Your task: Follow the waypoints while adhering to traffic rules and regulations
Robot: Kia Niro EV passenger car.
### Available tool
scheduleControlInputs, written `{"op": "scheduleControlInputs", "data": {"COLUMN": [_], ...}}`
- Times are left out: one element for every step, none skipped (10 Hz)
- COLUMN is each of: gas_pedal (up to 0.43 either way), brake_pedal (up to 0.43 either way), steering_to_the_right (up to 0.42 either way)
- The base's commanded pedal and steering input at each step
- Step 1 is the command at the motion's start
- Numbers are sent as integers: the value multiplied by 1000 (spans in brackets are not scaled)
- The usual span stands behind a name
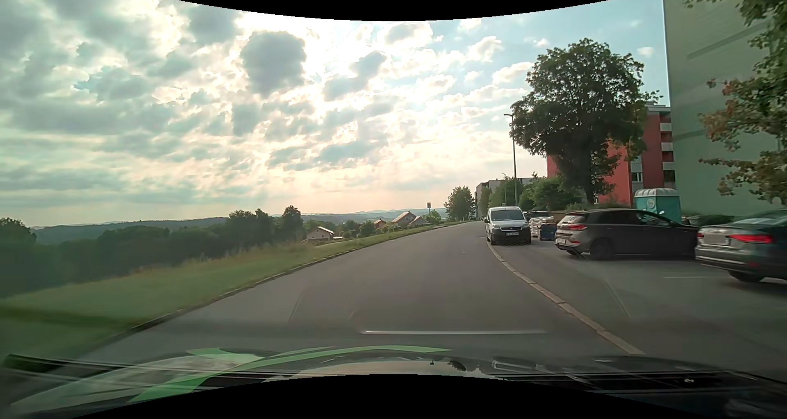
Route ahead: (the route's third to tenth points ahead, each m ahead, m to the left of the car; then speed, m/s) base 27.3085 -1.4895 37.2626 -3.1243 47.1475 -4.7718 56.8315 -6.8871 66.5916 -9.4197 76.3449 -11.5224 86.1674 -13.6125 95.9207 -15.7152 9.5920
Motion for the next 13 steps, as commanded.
{"op": "scheduleControlInputs", "data": {"gas_pedal": [59, 0, 0, 20, 79, 98, 118, 130, 130, 130, 130, 130, 130], "brake_pedal": [0, 0, 0, 0, 0, 0, 0, 0, 0, 0, 0, 0, 0], "steering_to_the_right": [23, 23, 23, 22, 21, 21, 23, 28, 31, 31, 32, 34, 36]}}
